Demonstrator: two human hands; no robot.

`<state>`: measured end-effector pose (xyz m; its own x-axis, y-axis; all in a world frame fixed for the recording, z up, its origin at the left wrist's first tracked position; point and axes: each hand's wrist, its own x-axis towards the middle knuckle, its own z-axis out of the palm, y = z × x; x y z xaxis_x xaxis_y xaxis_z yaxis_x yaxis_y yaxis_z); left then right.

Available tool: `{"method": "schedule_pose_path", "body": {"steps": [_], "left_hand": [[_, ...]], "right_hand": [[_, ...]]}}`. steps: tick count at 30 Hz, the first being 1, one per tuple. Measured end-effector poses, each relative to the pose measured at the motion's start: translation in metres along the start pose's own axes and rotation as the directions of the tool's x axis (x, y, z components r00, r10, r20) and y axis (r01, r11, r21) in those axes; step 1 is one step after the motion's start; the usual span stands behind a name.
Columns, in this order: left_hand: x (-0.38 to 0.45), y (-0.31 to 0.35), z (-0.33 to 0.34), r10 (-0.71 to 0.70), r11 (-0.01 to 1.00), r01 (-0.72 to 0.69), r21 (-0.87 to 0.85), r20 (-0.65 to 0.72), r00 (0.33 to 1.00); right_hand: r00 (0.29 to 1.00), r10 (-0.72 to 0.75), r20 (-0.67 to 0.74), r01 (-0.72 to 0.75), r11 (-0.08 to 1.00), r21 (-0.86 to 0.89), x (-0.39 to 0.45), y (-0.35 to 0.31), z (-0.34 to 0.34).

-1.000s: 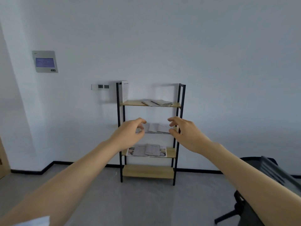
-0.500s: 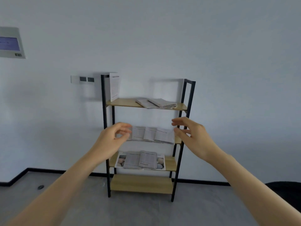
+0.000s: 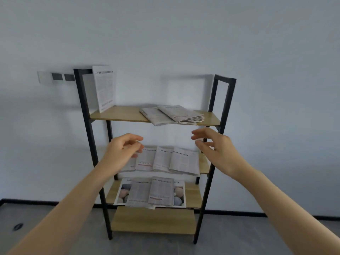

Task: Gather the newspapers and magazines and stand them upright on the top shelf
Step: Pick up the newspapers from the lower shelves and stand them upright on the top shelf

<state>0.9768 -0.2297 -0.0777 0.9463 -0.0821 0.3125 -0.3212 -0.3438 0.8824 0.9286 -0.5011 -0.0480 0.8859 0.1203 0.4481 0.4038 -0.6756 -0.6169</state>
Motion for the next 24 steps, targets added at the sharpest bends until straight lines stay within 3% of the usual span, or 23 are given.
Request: {"method": "schedule_pose_path", "body": {"steps": [7,14,16,20,24], "left_hand": [[0.146,-0.053,0.039,-0.272,0.949,0.271,-0.161,0.014,0.962],[0.266,-0.110,0.048,-0.495,0.827,0.514,-0.228,0.139,0.858],[0.298,-0.126,0.046,-0.516,0.775,0.549,-0.312,0.188,0.836],[0.356,-0.146,0.044,-0.508,0.767,0.550,-0.331,0.211,0.835],[0.405,-0.164,0.044,-0.537,0.744,0.583,-0.326,0.227,0.813]], "right_hand": [[0.993,-0.023,0.112,0.027,0.999,-0.031,0.147,0.071,0.028],[0.988,0.032,0.154,-0.005,0.984,-0.178,0.267,0.123,0.074],[0.982,0.069,0.175,-0.023,0.967,-0.255,0.300,0.137,0.090],[0.960,0.181,0.213,-0.089,0.920,-0.382,0.359,0.159,0.117],[0.903,0.354,0.244,-0.134,0.771,-0.623,0.410,0.184,0.146]]}}
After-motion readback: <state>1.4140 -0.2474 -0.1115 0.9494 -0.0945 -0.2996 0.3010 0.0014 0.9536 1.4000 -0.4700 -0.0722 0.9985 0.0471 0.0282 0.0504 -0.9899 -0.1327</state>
